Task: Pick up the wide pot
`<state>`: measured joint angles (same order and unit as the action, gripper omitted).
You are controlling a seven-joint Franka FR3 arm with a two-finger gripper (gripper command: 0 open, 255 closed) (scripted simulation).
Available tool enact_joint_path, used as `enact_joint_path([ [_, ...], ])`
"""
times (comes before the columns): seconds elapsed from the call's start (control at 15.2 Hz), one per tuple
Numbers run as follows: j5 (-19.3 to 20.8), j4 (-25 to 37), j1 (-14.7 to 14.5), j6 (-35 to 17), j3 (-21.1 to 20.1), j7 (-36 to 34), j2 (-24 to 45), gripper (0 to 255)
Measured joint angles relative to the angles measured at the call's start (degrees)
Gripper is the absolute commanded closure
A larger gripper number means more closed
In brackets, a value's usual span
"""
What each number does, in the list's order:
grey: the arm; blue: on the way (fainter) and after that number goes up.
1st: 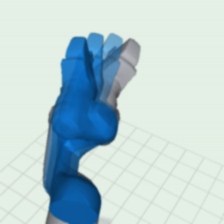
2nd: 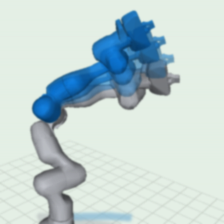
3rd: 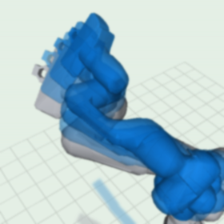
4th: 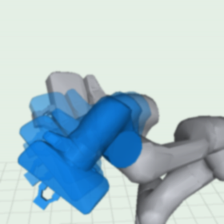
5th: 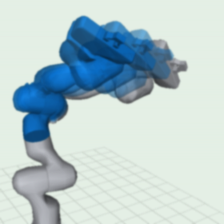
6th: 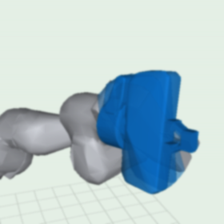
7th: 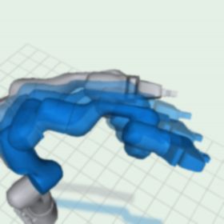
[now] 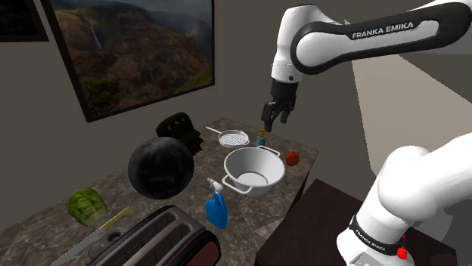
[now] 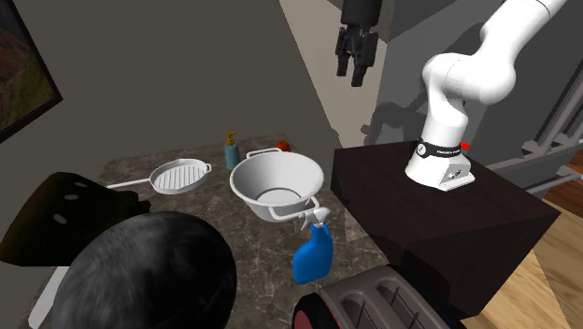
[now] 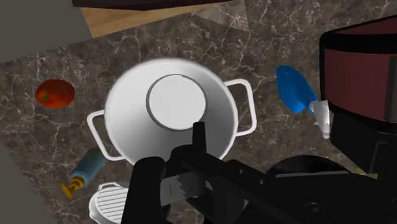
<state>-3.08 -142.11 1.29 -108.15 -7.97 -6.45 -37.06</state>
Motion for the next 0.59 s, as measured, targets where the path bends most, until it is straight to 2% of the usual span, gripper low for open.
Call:
enact_joint_path([
  [0.59, 2.9, 1.5, 2.9, -15.5, -5.4, -10.7, 18.9, 0],
])
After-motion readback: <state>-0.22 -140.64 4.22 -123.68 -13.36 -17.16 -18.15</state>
